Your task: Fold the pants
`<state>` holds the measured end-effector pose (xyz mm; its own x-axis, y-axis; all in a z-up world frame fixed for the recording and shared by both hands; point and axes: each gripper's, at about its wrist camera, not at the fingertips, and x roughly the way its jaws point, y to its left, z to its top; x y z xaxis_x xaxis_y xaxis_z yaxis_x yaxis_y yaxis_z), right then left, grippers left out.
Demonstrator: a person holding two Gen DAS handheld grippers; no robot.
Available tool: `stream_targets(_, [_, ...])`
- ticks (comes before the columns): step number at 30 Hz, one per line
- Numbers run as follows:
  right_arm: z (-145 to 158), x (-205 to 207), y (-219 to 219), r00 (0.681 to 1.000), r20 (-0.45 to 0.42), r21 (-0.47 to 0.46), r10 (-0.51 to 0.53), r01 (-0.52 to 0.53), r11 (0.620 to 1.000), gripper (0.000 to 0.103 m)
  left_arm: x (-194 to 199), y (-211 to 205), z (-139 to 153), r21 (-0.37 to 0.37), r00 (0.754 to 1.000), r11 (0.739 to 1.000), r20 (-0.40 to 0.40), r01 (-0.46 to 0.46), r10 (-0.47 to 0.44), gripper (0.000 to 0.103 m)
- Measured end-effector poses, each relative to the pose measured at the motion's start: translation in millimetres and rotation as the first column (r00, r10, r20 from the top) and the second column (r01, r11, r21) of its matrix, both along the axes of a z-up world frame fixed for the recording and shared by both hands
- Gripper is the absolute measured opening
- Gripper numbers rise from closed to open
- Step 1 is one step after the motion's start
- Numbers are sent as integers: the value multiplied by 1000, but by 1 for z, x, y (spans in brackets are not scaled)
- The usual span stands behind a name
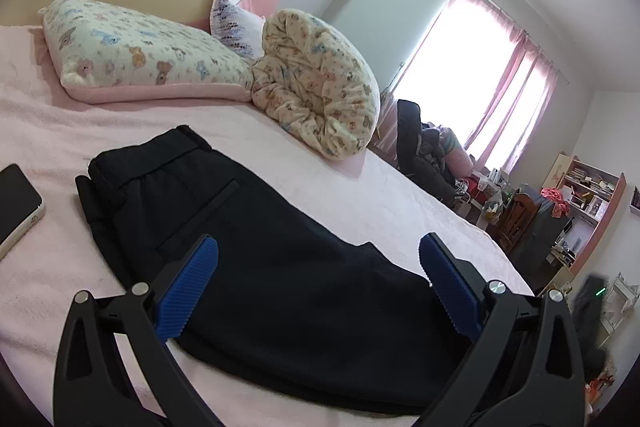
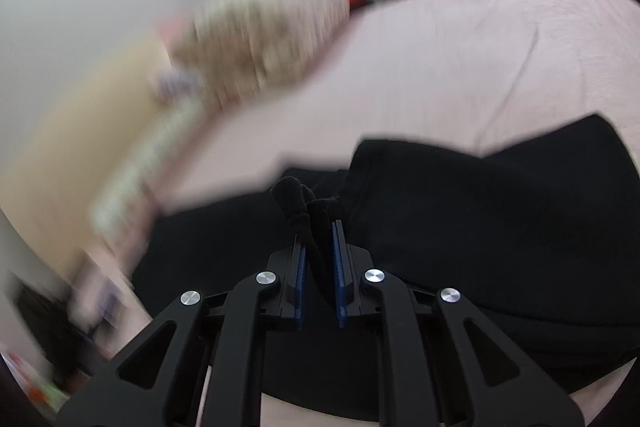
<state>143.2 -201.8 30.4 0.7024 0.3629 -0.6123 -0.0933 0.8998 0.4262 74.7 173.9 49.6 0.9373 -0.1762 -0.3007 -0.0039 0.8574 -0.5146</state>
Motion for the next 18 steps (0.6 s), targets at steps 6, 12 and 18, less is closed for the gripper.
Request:
stream_targets(6, [-25, -19, 38, 989, -72, -252, 133, -147, 956, 54, 1, 8, -6, -44, 999, 999, -33, 2, -4, 101])
stream_targets(12, [8, -56, 31, 981, 102, -312, 163, -123, 942, 48, 3, 11, -10, -94, 998, 996, -59, 2, -7, 101])
stream_targets(18, [-1, -31, 44, 987, 56, -358, 150, -121, 926, 42, 0, 3, -8, -48, 998, 999, -64, 5, -8, 101])
